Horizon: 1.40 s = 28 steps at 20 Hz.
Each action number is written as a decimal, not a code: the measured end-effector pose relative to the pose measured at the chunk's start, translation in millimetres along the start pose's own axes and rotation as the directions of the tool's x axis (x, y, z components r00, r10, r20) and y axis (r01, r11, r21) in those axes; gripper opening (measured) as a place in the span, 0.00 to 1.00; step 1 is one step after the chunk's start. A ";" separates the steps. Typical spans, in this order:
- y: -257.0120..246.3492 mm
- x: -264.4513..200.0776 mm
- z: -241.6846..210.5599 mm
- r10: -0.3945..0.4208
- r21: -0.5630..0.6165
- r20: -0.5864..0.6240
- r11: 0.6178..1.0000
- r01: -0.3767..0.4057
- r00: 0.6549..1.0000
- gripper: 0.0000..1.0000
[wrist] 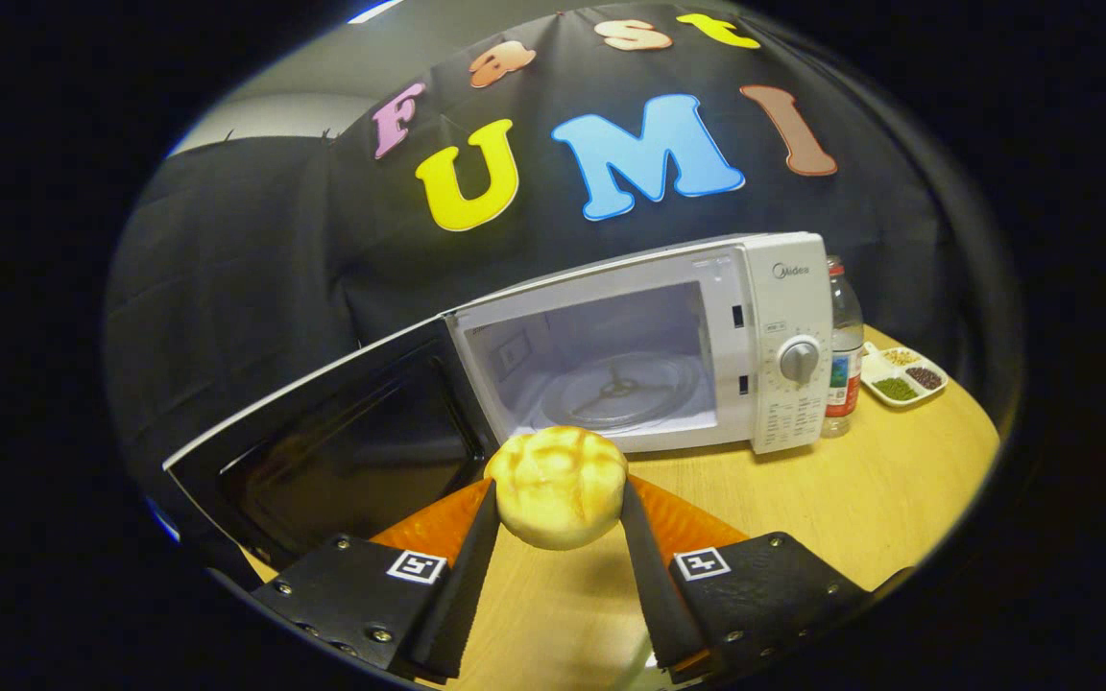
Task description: Open the microwave, put the food inside, and close the microwave door.
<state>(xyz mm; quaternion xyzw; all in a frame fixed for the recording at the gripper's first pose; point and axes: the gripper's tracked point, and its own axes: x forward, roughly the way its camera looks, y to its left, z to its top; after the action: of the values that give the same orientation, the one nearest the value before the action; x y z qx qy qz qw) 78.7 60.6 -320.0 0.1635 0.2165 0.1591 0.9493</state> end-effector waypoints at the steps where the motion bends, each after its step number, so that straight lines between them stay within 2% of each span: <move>1: -0.3 11.1 6.5 -0.012 0.012 0.017 1.000 0.012 1.000 0.72; 5: -5.7 56.0 24.1 -0.071 0.019 0.080 0.997 0.069 0.994 0.72; 9: -1.2 96.5 32.2 -0.066 0.089 0.103 0.994 0.057 0.992 0.72; 16: -27.1 165.9 32.6 -0.154 0.225 0.093 0.966 0.130 0.984 0.71; 19: -28.4 188.0 31.1 -0.169 0.274 0.090 0.952 0.138 0.982 0.71; 23: -33.0 207.2 30.7 -0.199 0.272 0.095 0.948 0.167 0.975 0.71; 28: -38.5 225.5 21.2 -0.190 0.340 0.080 0.928 0.153 0.979 0.79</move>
<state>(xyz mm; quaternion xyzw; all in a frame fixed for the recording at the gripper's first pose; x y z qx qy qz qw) 290.4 105.1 -397.6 0.3101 0.2005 0.0274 0.9289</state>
